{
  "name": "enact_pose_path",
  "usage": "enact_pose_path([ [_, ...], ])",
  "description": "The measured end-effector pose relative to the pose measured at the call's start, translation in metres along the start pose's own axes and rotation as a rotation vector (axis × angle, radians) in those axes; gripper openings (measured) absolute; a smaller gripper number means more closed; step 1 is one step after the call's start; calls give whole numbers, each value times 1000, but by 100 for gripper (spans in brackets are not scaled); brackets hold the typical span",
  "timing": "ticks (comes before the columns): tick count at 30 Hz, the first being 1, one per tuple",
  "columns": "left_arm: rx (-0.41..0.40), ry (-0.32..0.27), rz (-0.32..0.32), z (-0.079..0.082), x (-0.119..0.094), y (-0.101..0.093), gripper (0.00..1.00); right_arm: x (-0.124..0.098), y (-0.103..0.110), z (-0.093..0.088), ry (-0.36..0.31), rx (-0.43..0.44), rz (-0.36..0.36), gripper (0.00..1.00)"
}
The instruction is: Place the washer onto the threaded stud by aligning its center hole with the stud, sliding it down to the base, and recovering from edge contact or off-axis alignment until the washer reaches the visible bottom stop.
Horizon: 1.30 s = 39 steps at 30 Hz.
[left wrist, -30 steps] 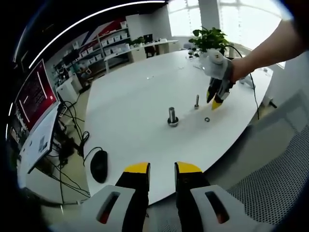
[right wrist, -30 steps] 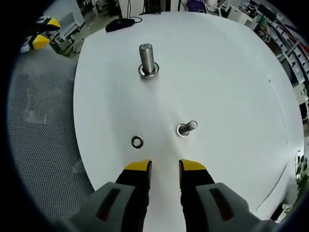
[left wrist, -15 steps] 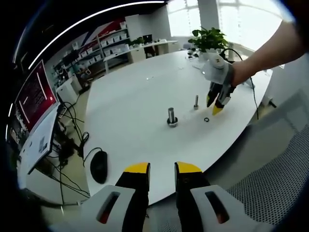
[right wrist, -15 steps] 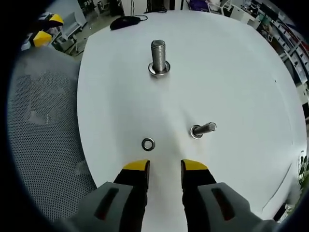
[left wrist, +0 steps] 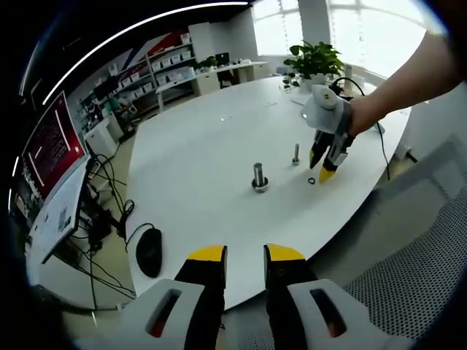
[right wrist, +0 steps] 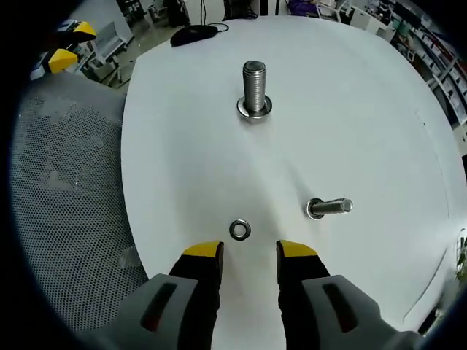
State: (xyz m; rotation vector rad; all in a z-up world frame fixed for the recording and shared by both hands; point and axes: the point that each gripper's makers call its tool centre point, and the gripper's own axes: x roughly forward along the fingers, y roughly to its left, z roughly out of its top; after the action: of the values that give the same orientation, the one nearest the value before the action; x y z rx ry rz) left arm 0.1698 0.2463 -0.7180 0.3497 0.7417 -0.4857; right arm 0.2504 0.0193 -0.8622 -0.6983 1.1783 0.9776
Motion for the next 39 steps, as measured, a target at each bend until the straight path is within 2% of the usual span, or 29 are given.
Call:
enact_pose_path([
  [16,-5,-7,1,1,-1,1,18,8,3,8,9,-46,-10,27],
  [19,-5,-9,1,2,-1,1,18,8,3,7,33,-137,-26,25],
  [21,-7,-10,2,2,-1,1,18,8,9,7,30,-136,-18,23],
  [29,-7,-12,2,2,-1,1,18,9,7,7,36,-172,-12,21],
  [34,-2,-8,0,1,-1,0,18,9,12,8,40,-242,0,19],
  [39,-4,-12,1,2,-1,1,18,10,11,9,73,-251,8,17],
])
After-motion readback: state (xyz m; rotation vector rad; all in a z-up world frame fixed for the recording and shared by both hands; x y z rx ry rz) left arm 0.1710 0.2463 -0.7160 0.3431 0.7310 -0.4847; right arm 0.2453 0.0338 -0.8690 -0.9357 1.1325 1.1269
